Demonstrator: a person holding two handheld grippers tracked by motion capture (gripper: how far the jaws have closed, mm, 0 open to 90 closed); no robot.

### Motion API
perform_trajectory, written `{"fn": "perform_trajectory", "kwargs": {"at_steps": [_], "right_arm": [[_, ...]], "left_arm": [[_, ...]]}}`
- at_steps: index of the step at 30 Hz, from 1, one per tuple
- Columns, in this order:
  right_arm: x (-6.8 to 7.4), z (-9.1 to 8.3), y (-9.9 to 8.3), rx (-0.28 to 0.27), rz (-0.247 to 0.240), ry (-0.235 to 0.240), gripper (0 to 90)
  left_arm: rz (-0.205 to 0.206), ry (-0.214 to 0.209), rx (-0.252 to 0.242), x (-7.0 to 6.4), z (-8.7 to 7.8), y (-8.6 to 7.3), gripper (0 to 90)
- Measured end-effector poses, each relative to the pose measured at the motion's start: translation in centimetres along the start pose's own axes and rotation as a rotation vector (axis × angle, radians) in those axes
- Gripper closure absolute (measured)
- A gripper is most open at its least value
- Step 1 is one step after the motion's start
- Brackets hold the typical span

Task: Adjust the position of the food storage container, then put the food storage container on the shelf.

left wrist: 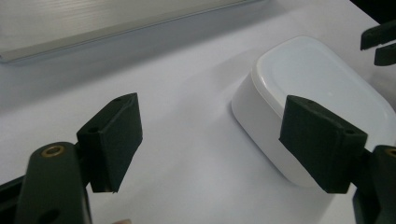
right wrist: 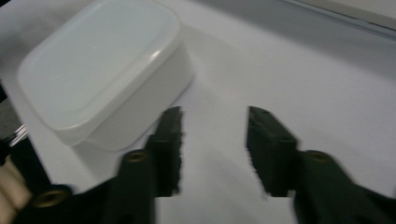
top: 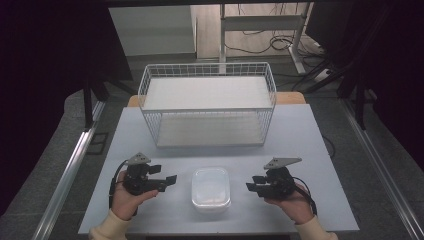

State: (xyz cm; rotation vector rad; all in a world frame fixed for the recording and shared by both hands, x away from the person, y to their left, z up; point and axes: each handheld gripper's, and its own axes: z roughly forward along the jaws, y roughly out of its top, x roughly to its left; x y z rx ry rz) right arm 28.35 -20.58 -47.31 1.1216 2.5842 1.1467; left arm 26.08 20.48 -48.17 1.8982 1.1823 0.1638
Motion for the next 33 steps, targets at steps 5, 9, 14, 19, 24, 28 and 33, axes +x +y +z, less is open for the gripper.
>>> {"fn": "perform_trajectory", "kwargs": {"at_steps": [5,9,14,19,24,28,33], "right_arm": [[-0.7,-0.1,-0.9,-0.054,0.054,-0.023,36.9],[-0.8,-0.2,-1.0,-0.082,0.042,-0.046,32.5],[-0.7,-0.3,-1.0,-0.107,0.026,-0.053,29.8],[-0.9,-0.5,-1.0,-0.134,0.038,-0.054,27.1],[-0.9,-0.7,-0.9,-0.163,0.057,-0.053,25.6],[-0.9,-0.9,-0.6,-0.158,0.108,-0.026,27.4],[-0.4,-0.9,-0.2,-0.165,0.121,-0.005,28.3]], "left_arm": [[-0.003,-0.015,0.003,0.1,0.0,0.0,23.9],[-0.008,-0.015,0.005,0.0,0.0,0.0,24.9],[-0.022,-0.017,0.000,-0.1,-0.2,0.1,24.1],[-0.019,-0.026,0.002,-0.4,-0.3,0.3,23.8],[-0.042,-0.026,0.018,-0.6,-0.2,0.3,24.1],[-0.076,-0.032,0.030,-0.7,-0.3,0.4,24.8],[-0.098,-0.053,0.035,-0.9,-0.2,0.6,25.9]]}}
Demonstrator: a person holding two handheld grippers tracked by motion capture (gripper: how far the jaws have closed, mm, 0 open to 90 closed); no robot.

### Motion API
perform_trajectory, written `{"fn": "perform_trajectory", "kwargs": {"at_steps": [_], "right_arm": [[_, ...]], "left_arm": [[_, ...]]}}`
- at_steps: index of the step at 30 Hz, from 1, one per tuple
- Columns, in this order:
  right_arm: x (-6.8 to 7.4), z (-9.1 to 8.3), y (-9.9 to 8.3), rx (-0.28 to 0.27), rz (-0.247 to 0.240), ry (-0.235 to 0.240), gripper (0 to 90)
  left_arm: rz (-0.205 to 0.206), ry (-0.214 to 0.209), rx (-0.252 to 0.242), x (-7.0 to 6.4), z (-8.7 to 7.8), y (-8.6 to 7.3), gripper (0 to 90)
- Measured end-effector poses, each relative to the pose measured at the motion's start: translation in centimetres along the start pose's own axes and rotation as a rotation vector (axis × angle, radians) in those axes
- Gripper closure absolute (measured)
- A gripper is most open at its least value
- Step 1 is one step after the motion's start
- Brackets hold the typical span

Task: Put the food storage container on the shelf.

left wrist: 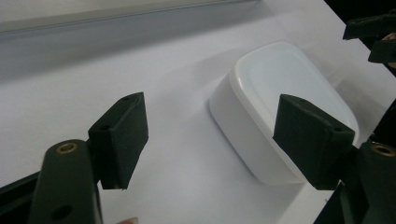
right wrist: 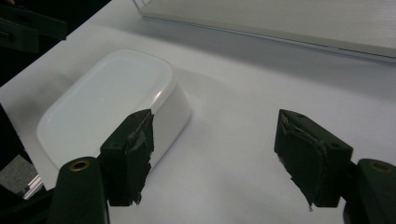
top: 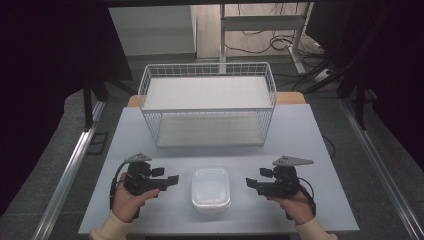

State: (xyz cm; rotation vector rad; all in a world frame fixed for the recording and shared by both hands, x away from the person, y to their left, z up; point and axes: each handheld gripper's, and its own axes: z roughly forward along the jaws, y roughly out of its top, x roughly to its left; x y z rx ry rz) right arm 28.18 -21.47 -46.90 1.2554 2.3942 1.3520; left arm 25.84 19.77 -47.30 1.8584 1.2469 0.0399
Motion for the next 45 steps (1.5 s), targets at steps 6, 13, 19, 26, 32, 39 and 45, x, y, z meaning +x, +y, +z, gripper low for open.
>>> {"fn": "perform_trajectory", "kwargs": {"at_steps": [6,13,19,26,32,39,45], "right_arm": [[0.7,0.5,0.3,0.010,0.005,0.029,28.6],[1.6,1.2,0.6,0.024,0.007,0.059,29.4],[2.1,2.0,0.6,0.034,0.017,0.070,29.3],[2.6,3.1,0.7,0.048,0.036,0.079,29.0],[2.7,4.0,0.5,0.054,0.074,0.094,28.7],[3.1,5.2,0.1,0.081,0.116,0.123,32.8],[3.2,5.7,-0.3,0.092,0.156,0.143,35.5]], "left_arm": [[-0.002,-0.022,0.029,-0.4,0.6,-0.1,29.3],[-0.007,-0.034,0.032,-0.8,1.0,0.0,29.8],[-0.016,-0.027,-0.002,-1.1,1.4,-0.1,31.3],[-0.046,-0.089,0.028,-1.4,2.4,-0.2,31.7],[-0.075,-0.138,0.063,-1.6,3.7,-0.2,31.4],[-0.113,-0.185,0.097,-1.5,4.8,-0.4,33.3],[-0.135,-0.207,0.114,-1.3,5.2,-0.6,36.6]]}}
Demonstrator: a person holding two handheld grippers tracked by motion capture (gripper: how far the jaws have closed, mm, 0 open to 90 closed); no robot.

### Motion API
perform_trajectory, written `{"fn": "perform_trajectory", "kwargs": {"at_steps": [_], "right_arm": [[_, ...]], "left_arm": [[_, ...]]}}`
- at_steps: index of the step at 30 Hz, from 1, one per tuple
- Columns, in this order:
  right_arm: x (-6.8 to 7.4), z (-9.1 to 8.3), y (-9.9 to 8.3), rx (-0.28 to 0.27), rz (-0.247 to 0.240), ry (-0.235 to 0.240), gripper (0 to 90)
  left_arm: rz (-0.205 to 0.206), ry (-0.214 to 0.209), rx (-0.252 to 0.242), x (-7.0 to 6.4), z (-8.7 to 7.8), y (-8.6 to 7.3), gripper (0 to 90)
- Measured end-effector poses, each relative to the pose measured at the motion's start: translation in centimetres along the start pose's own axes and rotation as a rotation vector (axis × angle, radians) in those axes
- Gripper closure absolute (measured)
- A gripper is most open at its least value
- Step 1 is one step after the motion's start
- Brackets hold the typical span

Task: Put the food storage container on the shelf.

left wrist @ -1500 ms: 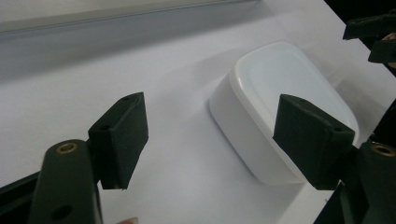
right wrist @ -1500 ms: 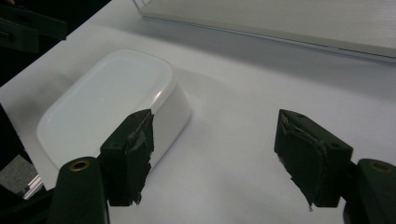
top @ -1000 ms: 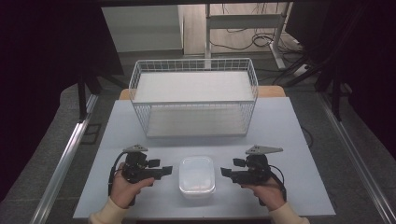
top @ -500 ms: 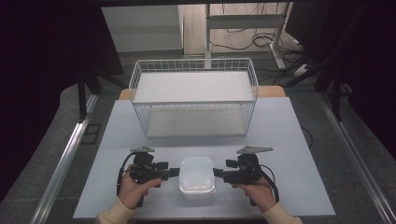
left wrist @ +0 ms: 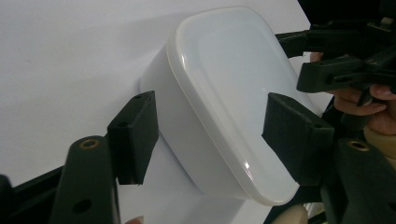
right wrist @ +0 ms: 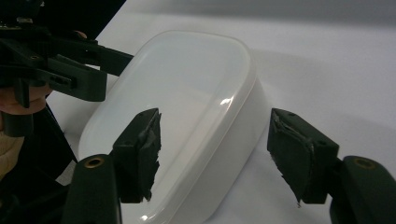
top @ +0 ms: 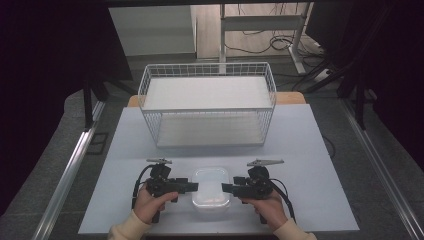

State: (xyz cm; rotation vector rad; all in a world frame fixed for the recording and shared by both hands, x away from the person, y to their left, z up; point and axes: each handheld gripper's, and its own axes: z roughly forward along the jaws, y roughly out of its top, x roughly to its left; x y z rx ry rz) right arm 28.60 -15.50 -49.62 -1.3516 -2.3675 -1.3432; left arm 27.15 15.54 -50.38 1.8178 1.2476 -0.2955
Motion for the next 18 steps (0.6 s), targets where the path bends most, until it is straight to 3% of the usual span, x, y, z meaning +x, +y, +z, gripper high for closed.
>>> {"fn": "perform_trajectory", "kwargs": {"at_steps": [8,11,18], "right_arm": [[0.12,0.29,-0.15,0.019,0.043,0.035,47.4],[0.20,0.31,-0.19,0.013,0.058,0.045,51.6],[-0.22,-0.09,-0.28,0.005,0.132,0.068,61.2]], "left_arm": [[-0.027,-0.040,0.027,-0.09,0.64,-0.19,44.2],[-0.031,-0.031,0.031,-0.14,0.76,-0.22,46.2],[-0.065,-0.042,0.008,0.00,0.55,-0.36,53.2]]}}
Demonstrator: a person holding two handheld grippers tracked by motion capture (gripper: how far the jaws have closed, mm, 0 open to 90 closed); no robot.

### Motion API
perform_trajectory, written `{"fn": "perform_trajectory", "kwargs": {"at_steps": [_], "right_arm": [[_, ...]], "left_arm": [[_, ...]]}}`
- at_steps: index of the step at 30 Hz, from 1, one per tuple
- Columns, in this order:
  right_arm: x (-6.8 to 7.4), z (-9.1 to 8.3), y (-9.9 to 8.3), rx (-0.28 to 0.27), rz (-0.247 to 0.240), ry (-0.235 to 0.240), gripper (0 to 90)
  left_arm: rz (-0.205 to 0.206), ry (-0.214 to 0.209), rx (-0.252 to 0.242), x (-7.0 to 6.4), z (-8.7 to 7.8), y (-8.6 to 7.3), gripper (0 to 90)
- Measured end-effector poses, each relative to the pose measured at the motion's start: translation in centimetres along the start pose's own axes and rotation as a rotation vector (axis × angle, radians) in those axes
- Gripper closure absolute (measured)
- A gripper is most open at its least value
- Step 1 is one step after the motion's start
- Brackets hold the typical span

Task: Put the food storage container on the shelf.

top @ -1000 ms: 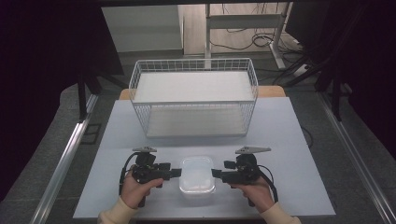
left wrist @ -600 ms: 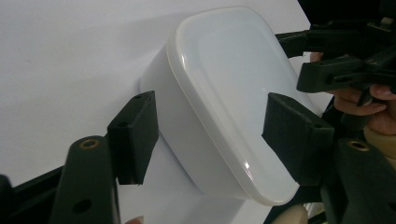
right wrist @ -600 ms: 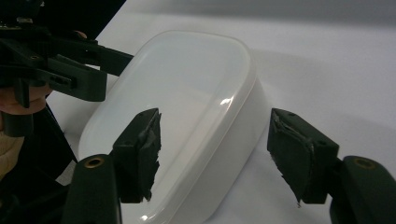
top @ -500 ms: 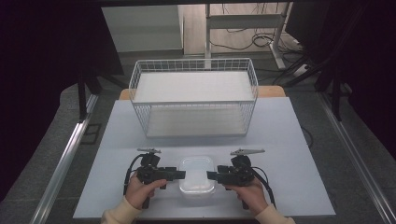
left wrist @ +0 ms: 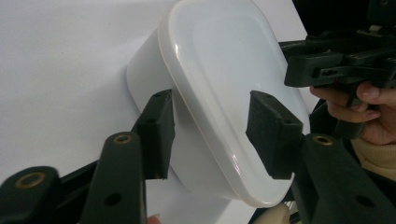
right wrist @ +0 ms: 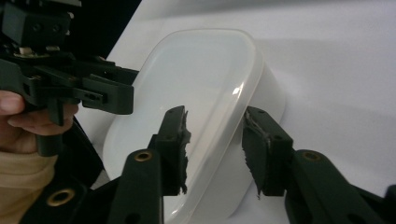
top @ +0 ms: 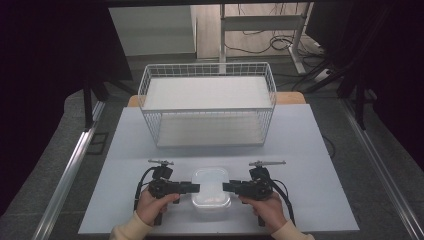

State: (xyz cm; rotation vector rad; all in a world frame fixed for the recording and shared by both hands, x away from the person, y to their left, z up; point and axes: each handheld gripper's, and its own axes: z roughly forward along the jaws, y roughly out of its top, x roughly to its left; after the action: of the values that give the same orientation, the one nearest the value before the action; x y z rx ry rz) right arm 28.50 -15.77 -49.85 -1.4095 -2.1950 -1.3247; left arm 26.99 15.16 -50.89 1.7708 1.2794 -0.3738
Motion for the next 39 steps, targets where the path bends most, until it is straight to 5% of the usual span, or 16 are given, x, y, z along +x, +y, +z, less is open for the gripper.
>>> {"fn": "perform_trajectory", "kwargs": {"at_steps": [17,39], "right_arm": [[0.2,-1.3,-0.6,-0.025,0.077,0.073,72.9],[0.7,-2.0,-0.9,-0.072,0.064,0.094,81.0]], "left_arm": [[-0.003,-0.019,-0.056,-0.3,-1.4,-0.3,71.0],[0.054,-0.021,-0.107,-0.8,-2.5,-0.5,78.4]]}}
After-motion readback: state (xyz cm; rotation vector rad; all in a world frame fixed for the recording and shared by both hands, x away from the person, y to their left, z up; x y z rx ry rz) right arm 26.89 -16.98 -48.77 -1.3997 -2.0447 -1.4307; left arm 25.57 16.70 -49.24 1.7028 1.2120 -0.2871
